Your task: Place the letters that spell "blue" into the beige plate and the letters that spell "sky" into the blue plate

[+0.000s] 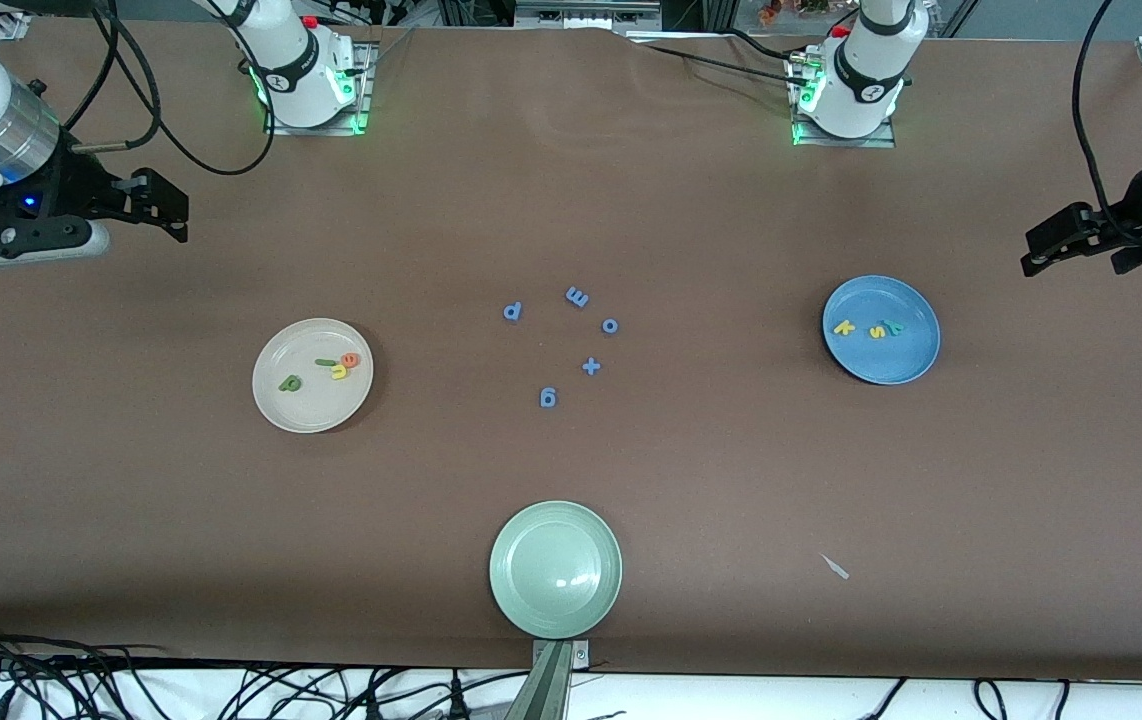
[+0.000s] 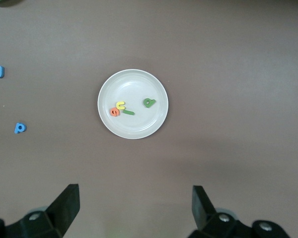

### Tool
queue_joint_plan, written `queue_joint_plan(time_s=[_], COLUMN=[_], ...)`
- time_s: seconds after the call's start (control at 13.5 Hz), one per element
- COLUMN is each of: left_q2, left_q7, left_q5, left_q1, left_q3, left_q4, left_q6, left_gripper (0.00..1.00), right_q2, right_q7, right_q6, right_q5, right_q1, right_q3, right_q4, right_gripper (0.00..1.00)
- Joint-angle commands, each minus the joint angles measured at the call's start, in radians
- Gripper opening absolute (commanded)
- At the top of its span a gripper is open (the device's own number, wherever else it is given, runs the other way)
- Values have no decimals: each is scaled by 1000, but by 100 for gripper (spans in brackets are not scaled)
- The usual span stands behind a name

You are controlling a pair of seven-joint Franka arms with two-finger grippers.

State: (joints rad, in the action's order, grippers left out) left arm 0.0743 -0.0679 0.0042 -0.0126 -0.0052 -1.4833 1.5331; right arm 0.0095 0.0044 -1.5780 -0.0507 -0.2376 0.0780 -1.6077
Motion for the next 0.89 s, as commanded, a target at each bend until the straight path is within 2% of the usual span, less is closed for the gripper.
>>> queue_joint_plan(time_s=[0.0,0.22,0.45,0.82], left_q2=[15,13,13,15], left_q7=[20,10,11,22], left_q5=[45,34,31,23], left_q1=[-6,-6,-4,8], left_q3=[-6,-6,-4,-1], left_q4=[32,34,34,34], left_q6=[-21,-21,-21,-19], left_gripper=[100,100,100,100], right_q2=[9,15,15,15], right_q7=[11,12,19,19], right_q6=[26,27,29,29], right_q5=[1,15,89,91], right_q1=[12,14,12,12], right_q3=[-9,-3,42,60], right_q4=[25,23,23,20], right_gripper=[100,100,100,100])
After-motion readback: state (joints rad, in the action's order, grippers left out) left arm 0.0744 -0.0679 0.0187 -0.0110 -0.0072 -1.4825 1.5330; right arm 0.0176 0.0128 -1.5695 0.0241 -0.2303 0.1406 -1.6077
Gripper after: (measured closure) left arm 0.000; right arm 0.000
